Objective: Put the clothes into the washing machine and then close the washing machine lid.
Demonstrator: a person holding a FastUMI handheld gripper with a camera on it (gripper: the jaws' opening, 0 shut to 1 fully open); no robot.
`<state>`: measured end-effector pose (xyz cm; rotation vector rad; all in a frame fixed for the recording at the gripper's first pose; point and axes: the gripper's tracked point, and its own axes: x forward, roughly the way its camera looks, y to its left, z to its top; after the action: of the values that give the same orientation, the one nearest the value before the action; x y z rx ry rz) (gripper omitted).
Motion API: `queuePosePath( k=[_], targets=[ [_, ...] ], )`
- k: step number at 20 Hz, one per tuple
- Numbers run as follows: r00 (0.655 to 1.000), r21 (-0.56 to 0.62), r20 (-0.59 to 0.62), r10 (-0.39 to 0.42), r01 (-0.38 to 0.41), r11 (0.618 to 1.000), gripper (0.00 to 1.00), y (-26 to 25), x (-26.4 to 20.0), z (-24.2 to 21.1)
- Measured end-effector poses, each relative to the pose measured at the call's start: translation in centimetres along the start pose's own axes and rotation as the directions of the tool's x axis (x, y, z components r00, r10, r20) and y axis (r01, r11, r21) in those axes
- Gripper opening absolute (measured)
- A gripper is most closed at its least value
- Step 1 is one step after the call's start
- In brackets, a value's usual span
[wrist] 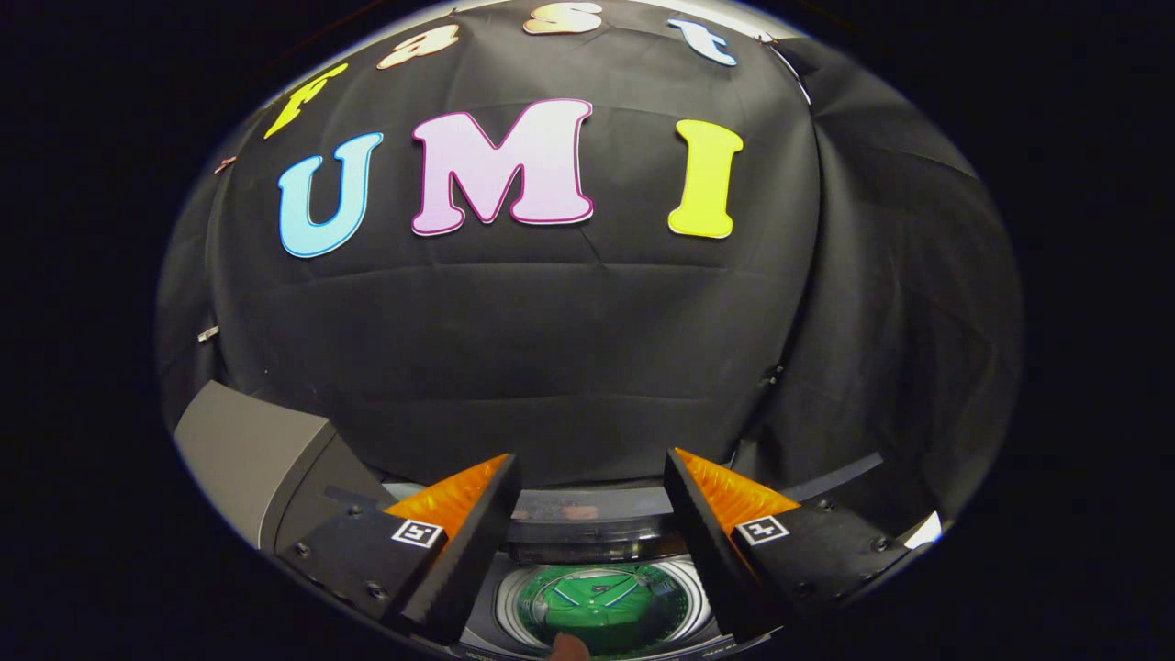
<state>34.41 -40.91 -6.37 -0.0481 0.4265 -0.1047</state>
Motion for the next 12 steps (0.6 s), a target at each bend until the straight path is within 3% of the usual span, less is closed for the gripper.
queuePosePath(
  k=[12],
  targets=[
    [1.0,0.006,0.019,0.018,-0.018,1.0,0.99,-0.2,-2.0,-1.8]
  ],
)
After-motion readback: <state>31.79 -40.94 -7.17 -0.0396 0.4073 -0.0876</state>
